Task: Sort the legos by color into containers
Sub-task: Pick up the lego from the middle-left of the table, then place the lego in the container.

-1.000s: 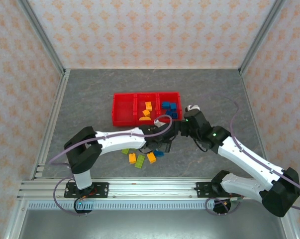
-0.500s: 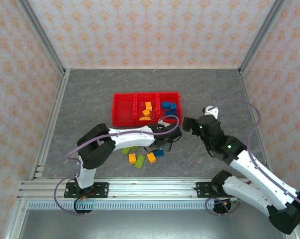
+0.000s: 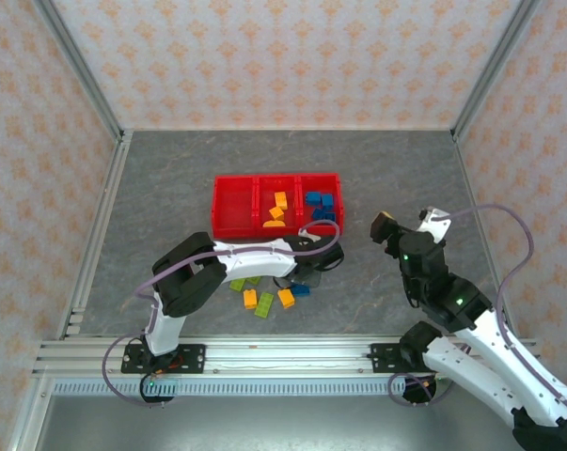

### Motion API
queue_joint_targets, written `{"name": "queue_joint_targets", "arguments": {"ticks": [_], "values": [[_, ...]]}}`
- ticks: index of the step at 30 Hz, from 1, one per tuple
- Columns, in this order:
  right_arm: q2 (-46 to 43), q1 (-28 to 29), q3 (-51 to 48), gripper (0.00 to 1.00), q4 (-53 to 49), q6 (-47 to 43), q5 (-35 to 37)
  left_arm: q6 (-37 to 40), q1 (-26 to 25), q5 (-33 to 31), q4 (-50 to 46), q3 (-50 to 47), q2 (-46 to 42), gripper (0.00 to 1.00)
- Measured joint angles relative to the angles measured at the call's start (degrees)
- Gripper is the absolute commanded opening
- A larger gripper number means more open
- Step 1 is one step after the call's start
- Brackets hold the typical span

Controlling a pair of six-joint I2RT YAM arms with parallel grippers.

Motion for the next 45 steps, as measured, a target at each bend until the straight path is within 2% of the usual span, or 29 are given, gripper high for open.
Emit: {"name": "queue_joint_targets", "arguments": {"ticks": [3,5,9,20,24,29,31,35,40,45], "values": [[-0.6,0.0,-0.1,1.00,0.0,0.1,0.6,-1.0,0.2,-0.1,0.3,-0.2,0.0,0.34],[-0.6,0.0,-0.2,1.00,0.0,0.1,0.8,-1.8,0.2,-0.9,0.4,-0.5,-0.3,0.27],[-0.6,0.0,-0.5,1.00,0.1,0.2,1.4,-3.9,0.5,-3.3,0.0,-2.7,-2.4,0.22],[-2.3,0.0,-0.8,1.00,0.1,0.5,2.2,-8.5,1.8,-12.2,-0.6,-5.4,-17.0,0.19],[-3.2,0.0,-1.0,1.00,0.1,0.5,2.3,-7.7,5.0,-14.3,-0.4,-5.0,-19.5,0.19],[-3.7,0.0,-1.4,1.00,0.2,0.5,2.3,-3.8,11.4,-16.3,0.0,-0.2,-17.2,0.19],[-3.8,0.0,-1.4,1.00,0.2,0.5,2.3,-1.7,14.0,-17.1,0.7,3.5,-15.0,0.23],[-4.2,0.0,-1.5,1.00,0.2,0.5,2.3,1.4,17.9,-17.1,2.1,10.3,-10.2,0.24],[-4.3,0.0,-1.5,1.00,0.2,0.5,2.3,4.1,21.7,-15.8,4.4,15.4,-3.3,0.24],[-4.5,0.0,-1.5,1.00,0.1,0.7,2.3,5.7,23.1,-15.5,5.8,17.4,3.0,0.28]]}}
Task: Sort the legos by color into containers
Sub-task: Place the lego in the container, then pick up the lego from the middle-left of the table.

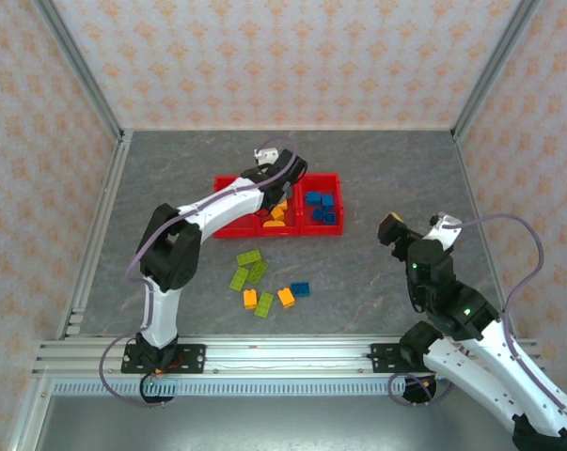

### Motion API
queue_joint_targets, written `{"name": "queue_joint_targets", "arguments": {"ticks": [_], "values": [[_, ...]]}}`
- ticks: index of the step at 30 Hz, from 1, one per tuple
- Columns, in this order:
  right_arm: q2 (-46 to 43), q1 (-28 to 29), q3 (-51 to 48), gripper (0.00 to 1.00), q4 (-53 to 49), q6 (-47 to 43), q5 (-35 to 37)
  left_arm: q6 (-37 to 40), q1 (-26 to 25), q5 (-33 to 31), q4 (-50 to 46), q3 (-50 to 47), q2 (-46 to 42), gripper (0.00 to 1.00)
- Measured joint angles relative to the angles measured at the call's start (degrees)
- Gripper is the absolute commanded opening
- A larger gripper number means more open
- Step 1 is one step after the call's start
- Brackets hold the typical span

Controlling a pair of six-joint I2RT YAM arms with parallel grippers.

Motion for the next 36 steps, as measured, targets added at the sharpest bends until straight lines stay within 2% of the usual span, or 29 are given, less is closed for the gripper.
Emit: {"name": "queue_joint_targets", "arguments": {"ticks": [4,8,12,13,18,23,25,30,33,36], "values": [[-0.7,0.0,0.0,1.00,0.0,0.0,0.0,1.0,-0.1,0.0,0.4,1.6,3.1,0.46],[-0.9,0.0,0.0,1.00,0.0,0.0,0.0,1.2,-0.1,0.0,1.7,2.0,3.3,0.76],[-0.9,0.0,-0.1,1.00,0.0,0.0,0.0,1.6,-0.1,0.1,2.7,1.9,2.0,0.97],[-0.9,0.0,-0.1,1.00,0.0,0.0,0.0,1.7,-0.1,0.2,2.7,1.8,1.4,0.99],[-0.8,0.0,-0.4,1.00,0.1,0.0,-0.1,3.0,-0.1,1.8,3.1,-0.9,-5.6,1.00],[0.0,0.0,-0.8,1.00,0.5,0.0,-0.3,1.4,-1.5,4.9,6.9,-16.9,-19.0,0.99],[0.6,0.0,-0.8,1.00,0.6,0.0,-0.4,-0.3,-4.0,4.9,7.0,-22.2,-22.6,0.99],[1.5,0.0,-0.8,1.00,0.9,-0.1,-0.7,-6.6,-15.9,4.7,6.5,-31.7,-28.2,0.94],[1.5,0.0,-0.8,1.00,0.9,0.0,-0.8,-11.2,-22.4,4.9,5.5,-34.5,-30.3,0.89],[1.5,0.0,-0.8,1.00,0.9,0.0,-1.1,-14.2,-25.6,5.2,4.0,-34.7,-30.8,0.82]]}}
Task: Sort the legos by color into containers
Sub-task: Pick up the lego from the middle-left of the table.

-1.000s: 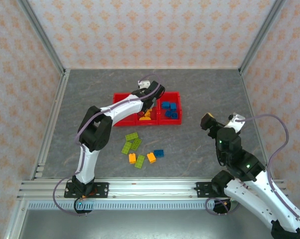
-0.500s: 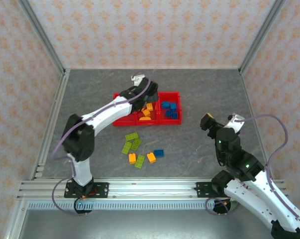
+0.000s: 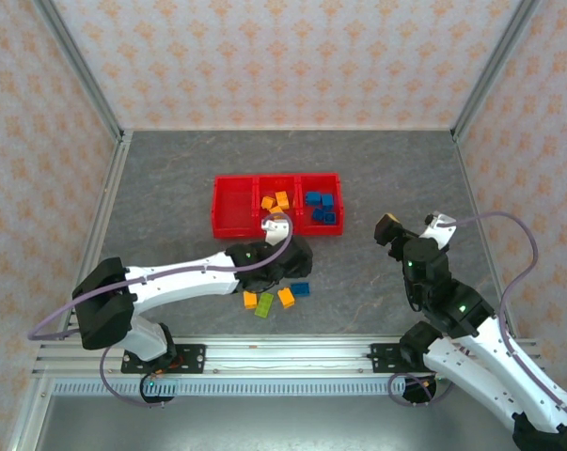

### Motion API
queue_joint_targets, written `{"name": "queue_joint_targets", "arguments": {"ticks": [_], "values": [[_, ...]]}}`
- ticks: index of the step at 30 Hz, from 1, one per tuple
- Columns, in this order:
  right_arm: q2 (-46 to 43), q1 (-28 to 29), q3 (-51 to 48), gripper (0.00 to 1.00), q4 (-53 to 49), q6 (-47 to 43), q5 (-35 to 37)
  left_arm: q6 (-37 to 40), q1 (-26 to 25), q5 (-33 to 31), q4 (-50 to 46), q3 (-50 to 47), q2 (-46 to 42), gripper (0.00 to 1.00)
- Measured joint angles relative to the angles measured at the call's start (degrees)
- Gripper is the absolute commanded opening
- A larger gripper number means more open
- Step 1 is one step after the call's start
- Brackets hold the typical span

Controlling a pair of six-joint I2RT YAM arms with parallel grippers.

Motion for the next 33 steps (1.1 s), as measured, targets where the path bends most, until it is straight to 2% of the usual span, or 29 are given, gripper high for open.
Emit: {"name": "queue_joint_targets", "arguments": {"ticks": [9,12,18,23,33], "values": [[0.0,0.0,-0.1,1.00,0.4,0.0,-0.1,-6.6,-8.0,3.3,-5.8,0.0,4.5,0.72],[0.0,0.0,-0.1,1.00,0.4,0.0,-0.1,-7.8,-9.6,4.9,-6.5,-0.1,5.9,0.72],[0.0,0.0,-0.1,1.00,0.4,0.0,-0.1,-9.9,-10.4,6.9,-6.8,-2.2,6.1,0.74],[0.0,0.0,-0.1,1.00,0.4,0.0,-0.1,-10.3,-10.3,7.0,-7.9,-3.1,6.3,0.81],[-0.1,0.0,-0.2,1.00,0.4,0.0,-0.1,-8.7,-10.2,7.0,-8.5,-1.5,11.1,0.77]]}}
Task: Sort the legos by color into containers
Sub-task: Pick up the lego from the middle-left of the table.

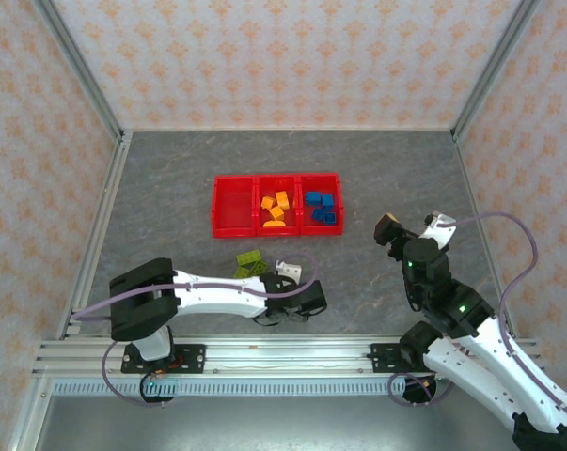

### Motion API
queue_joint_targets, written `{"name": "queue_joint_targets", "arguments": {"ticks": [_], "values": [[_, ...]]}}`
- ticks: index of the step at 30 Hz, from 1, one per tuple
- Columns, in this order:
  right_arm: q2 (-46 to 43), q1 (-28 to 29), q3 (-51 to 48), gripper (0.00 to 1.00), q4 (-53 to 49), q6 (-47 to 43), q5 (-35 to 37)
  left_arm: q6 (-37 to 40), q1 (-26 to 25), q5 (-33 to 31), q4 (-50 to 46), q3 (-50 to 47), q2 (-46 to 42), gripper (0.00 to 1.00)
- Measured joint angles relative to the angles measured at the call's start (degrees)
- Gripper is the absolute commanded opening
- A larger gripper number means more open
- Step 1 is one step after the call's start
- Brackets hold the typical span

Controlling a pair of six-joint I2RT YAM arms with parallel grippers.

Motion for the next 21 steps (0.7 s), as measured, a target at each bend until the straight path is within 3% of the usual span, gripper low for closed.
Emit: {"name": "queue_joint_targets", "arguments": {"ticks": [6,16,21], "values": [[0.0,0.0,-0.1,1.00,0.0,0.0,0.0,0.4,0.8,0.0,0.2,0.3,1.2,0.75],[0.0,0.0,-0.2,1.00,0.0,0.0,0.0,2.0,2.8,0.0,2.4,0.3,1.2,0.57],[0.0,0.0,-0.2,1.00,0.0,0.0,0.0,3.0,2.8,0.0,2.4,2.3,3.0,0.55]]}}
